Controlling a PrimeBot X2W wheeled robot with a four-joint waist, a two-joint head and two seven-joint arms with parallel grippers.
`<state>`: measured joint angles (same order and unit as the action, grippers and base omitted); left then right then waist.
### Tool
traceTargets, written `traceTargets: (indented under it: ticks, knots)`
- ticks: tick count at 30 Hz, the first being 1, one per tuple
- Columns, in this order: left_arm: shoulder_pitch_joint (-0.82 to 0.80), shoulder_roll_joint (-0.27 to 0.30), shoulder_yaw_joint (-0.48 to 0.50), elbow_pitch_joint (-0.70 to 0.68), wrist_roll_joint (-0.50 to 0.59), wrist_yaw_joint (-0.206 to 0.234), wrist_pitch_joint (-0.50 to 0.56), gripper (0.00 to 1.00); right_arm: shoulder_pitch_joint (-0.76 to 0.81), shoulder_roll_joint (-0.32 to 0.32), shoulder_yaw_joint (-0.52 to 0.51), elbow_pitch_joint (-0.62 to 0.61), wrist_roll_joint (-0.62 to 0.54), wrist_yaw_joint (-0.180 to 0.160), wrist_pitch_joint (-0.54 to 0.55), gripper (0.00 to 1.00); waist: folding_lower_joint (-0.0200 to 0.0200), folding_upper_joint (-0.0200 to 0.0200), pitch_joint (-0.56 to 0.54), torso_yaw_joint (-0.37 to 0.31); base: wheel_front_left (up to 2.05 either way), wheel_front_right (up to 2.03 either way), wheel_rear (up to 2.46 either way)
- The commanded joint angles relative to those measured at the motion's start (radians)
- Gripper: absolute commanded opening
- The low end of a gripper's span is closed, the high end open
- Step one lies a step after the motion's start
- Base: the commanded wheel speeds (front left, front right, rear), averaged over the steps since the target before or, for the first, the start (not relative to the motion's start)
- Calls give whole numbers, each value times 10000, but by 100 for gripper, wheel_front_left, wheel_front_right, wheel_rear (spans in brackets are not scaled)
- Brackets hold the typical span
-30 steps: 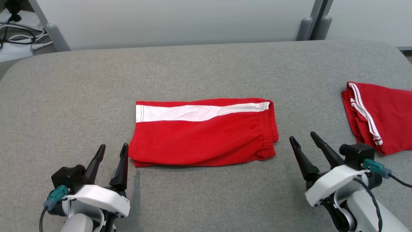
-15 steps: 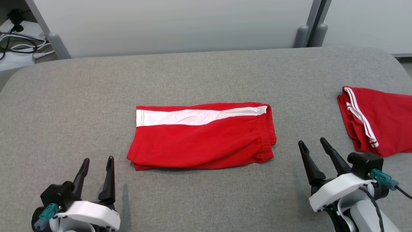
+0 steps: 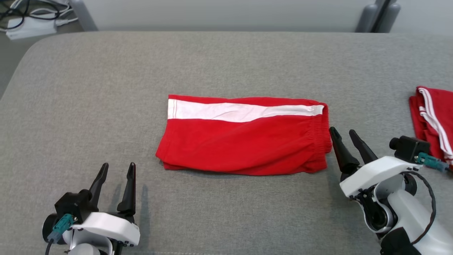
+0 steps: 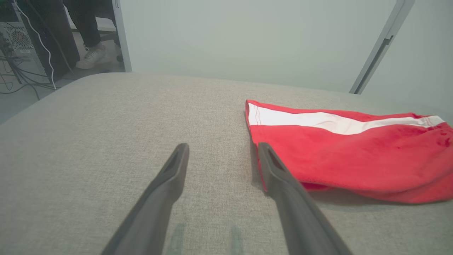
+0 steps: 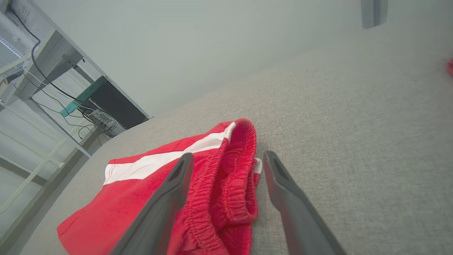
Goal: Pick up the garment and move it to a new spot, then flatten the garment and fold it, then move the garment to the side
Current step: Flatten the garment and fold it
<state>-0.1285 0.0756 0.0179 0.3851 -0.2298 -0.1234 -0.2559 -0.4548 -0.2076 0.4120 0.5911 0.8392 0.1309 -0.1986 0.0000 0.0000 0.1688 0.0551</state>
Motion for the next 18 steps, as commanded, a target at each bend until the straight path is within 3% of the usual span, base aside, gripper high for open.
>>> traceTargets:
  ticks: [1,9,18]
  knots:
    - [-487,125,259,-271,76,-66,-59,100,-257,-50,200,24,382,-2,133,100,0,0,267,289,0,0,0]
    - [-764,98,12,-349,65,-71,-59,100,-769,-30,393,777,2319,-2,1237,100,0,0,635,754,0,0,0]
    - [-865,73,-163,-399,-6,-72,-59,100,-861,-94,829,1749,2805,-2,1724,100,0,0,818,879,0,0,0]
